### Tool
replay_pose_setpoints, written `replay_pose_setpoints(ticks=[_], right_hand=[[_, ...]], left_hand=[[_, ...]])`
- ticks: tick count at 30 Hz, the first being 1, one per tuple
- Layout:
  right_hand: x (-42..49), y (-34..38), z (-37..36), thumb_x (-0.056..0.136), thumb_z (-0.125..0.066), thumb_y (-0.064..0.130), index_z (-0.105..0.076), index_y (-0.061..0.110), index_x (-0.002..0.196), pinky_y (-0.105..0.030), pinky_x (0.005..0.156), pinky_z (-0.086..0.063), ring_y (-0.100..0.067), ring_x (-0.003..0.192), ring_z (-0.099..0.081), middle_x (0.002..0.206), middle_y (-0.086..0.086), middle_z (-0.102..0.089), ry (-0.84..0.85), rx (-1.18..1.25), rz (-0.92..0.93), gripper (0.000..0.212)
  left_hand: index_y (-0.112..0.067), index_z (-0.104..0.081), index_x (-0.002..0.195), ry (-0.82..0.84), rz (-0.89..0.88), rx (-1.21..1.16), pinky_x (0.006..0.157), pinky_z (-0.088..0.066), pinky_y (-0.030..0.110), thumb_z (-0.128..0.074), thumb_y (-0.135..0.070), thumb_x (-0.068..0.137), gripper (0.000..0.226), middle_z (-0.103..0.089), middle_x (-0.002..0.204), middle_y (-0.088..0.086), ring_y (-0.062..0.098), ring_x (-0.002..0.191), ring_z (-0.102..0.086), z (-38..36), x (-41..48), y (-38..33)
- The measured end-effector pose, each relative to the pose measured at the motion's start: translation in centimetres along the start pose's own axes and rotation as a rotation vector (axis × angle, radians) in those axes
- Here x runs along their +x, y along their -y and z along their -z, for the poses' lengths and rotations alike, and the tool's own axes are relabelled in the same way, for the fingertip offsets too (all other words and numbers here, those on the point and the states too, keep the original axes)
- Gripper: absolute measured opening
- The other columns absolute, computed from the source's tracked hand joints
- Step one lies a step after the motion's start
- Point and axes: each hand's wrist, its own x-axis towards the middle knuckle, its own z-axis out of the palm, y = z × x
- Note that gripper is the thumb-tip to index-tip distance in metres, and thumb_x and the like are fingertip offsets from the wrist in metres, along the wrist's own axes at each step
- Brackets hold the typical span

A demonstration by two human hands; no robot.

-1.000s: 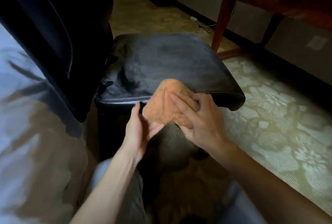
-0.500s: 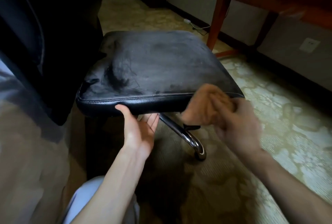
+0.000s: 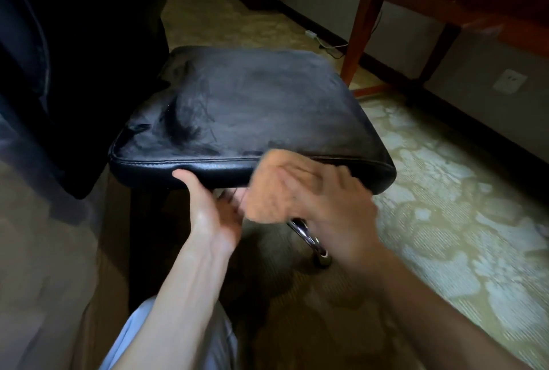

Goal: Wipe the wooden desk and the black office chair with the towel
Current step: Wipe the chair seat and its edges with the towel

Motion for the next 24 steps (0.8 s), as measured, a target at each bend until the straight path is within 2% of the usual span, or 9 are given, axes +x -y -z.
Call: replay_pose_setpoints(ticks=[2,5,8,12,15,18,20,22,24], right_hand=[[-3.1,-4.3,0.4,0.069,-0.087,0.023,-0.053,0.043,0.143,-0.042,0.059,-0.049,-0.034,0.085,-0.046,0.1,-0.012,-0.049,0.016,-0.035,-0.029,0.084],[-5.6,-7.2,2.1,0.061,-0.089,0.007,-0.062,0.035,0.14,-0.036,0.06,-0.039,-0.035,0.085,-0.049,0.1,-0.015,-0.055,0.068,-0.092,-0.113,0.088],[-3.7,-4.4,2.4,0.071,-0.088,0.024,-0.06,0.043,0.14,-0.033,0.065,-0.046,-0.023,0.087,-0.056,0.108,-0.001,-0.064,0.004,0.054,-0.117,0.077],[1.3,3.4,1.2,0.064,-0.083,0.03,-0.061,0.041,0.14,-0.039,0.067,-0.042,-0.028,0.088,-0.044,0.099,-0.007,-0.056,-0.065,-0.006,0.073,0.08],[4.0,5.8,0.7,0.066,-0.079,0.022,-0.062,0.032,0.139,-0.041,0.065,-0.048,-0.033,0.085,-0.05,0.098,-0.011,-0.052,-0.024,0.037,0.106,0.076],[3.8,3.2,1.0,0.066,-0.079,0.024,-0.066,0.03,0.135,-0.041,0.064,-0.049,-0.036,0.083,-0.054,0.097,-0.012,-0.053,-0.001,0.016,0.164,0.07],[2.9,0.3,1.1,0.069,-0.082,0.031,-0.067,0.029,0.132,-0.042,0.063,-0.052,-0.036,0.083,-0.056,0.097,-0.013,-0.056,-0.022,0.006,0.147,0.065],[1.7,-2.4,1.1,0.078,-0.074,0.033,-0.067,0.028,0.133,-0.041,0.061,-0.052,-0.036,0.082,-0.056,0.097,-0.015,-0.058,-0.082,-0.018,0.145,0.055],[0.1,-4.6,0.5,0.082,-0.061,0.035,-0.069,0.027,0.133,-0.042,0.06,-0.052,-0.038,0.081,-0.057,0.097,-0.018,-0.061,-0.087,-0.028,0.157,0.052]], left_hand=[[-0.018,-0.047,0.15,-0.041,-0.022,0.001,0.109,-0.049,0.042,-0.027,-0.092,0.084,0.101,-0.066,0.132,0.014,0.028,0.115,-0.069,0.3,0.3,0.1],[-0.019,-0.045,0.151,-0.059,-0.044,0.051,0.098,-0.054,0.035,-0.027,-0.09,0.085,0.098,-0.065,0.133,0.011,0.026,0.117,-0.069,0.3,0.1,0.1],[-0.021,-0.044,0.153,-0.067,-0.066,0.014,0.105,-0.051,0.038,-0.026,-0.089,0.086,0.097,-0.066,0.129,0.01,0.025,0.117,-0.068,-0.1,-0.1,0.3],[-0.012,-0.066,0.131,0.026,0.016,0.009,0.108,-0.048,0.05,-0.017,-0.097,0.078,0.112,-0.071,0.124,0.014,0.031,0.117,-0.068,-0.1,-0.6,0.1],[-0.008,-0.068,0.128,0.069,0.059,0.027,0.112,-0.044,0.054,-0.01,-0.097,0.077,0.118,-0.073,0.122,0.019,0.036,0.118,-0.068,-0.2,-0.5,-0.1],[-0.013,-0.068,0.127,0.002,0.028,-0.005,0.109,-0.047,0.055,-0.017,-0.096,0.079,0.109,-0.073,0.122,0.016,0.035,0.117,-0.068,-0.1,0.0,0.1],[-0.02,-0.063,0.135,-0.08,-0.004,-0.029,0.107,-0.05,0.053,-0.025,-0.095,0.08,0.1,-0.071,0.128,0.015,0.034,0.116,-0.069,-0.2,0.4,0.3],[-0.024,-0.054,0.145,-0.141,-0.066,-0.033,0.108,-0.051,0.049,-0.027,-0.091,0.084,0.094,-0.065,0.136,0.013,0.032,0.115,-0.069,-0.5,0.8,0.5],[-0.025,-0.049,0.146,-0.178,-0.115,-0.027,0.107,-0.051,0.046,-0.026,-0.087,0.089,0.088,-0.063,0.135,0.011,0.029,0.114,-0.069,-1.1,0.6,1.0]])
